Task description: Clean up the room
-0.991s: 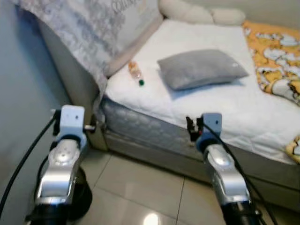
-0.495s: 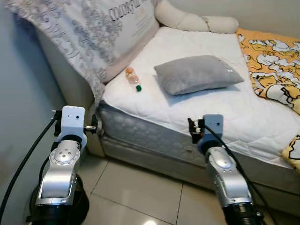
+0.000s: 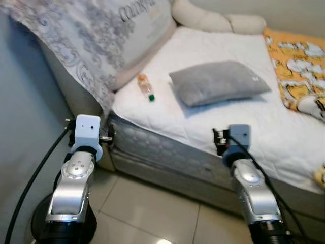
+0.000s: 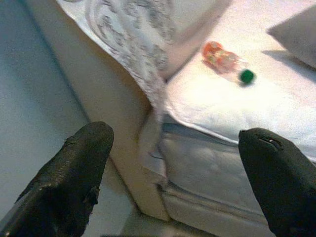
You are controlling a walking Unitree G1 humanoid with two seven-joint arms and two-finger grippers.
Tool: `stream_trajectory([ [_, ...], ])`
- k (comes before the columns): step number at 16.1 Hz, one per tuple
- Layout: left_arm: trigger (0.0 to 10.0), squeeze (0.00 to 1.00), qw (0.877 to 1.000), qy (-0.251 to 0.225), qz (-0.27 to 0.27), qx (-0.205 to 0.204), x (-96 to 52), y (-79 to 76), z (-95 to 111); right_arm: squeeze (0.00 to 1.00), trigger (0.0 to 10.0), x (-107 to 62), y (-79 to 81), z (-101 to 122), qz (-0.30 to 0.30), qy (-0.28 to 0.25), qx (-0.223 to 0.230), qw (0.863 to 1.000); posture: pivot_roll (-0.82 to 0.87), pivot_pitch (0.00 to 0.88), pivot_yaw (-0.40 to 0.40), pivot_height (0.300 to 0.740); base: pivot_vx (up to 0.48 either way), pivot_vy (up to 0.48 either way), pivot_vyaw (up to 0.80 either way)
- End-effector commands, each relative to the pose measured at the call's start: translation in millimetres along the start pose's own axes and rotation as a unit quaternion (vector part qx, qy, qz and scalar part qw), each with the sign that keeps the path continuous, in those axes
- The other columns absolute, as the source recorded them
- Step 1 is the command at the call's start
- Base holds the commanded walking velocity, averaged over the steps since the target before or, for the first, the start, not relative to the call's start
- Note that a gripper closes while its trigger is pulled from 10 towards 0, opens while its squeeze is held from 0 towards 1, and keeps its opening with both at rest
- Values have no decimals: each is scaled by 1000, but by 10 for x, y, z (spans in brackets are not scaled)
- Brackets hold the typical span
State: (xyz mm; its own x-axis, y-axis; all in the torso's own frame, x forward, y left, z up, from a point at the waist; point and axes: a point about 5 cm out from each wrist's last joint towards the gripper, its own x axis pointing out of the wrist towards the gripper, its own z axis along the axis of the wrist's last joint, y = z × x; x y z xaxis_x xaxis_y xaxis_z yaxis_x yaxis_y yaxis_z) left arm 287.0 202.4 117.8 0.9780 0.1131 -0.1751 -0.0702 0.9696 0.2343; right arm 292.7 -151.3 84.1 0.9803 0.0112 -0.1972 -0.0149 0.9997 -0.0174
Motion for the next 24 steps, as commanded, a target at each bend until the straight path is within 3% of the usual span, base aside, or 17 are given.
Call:
stream_trajectory([
  [1, 10000, 0, 1000, -3, 5, 1, 8, 42, 25, 0, 10000, 15, 83, 54, 13, -9, -1, 1000, 4, 0, 6, 740, 281, 0, 0],
  [4, 10000, 0, 1000, -2, 2, -6, 2, 32, 27, 0, 10000, 14, 93, 53, 15, -10, -3, 1000, 5, 0, 7, 740, 281, 0, 0],
  [9, 10000, 0, 998, 2, -8, -62, -10, 17, 41, 0, 10000, 16, 112, 55, 18, -12, -2, 1000, 7, 0, 9, 740, 283, 0, 0],
  [17, 10000, 0, 995, 43, -12, -87, -5, 1, -22, 0, 10000, 19, 100, 54, 17, -12, -2, 1000, 7, 0, 14, 740, 150, 0, 0],
  [20, 10000, 0, 998, 27, -2, -48, -5, 38, -14, 0, 10000, 20, 97, 61, 18, -12, -2, 1000, 8, 0, 11, 740, 82, 0, 0],
  [24, 10000, 0, 999, 28, -6, -38, 0, 34, -8, 0, 10000, 18, 98, 63, 21, -10, -4, 1000, 10, 0, 7, 740, 197, 0, 0],
])
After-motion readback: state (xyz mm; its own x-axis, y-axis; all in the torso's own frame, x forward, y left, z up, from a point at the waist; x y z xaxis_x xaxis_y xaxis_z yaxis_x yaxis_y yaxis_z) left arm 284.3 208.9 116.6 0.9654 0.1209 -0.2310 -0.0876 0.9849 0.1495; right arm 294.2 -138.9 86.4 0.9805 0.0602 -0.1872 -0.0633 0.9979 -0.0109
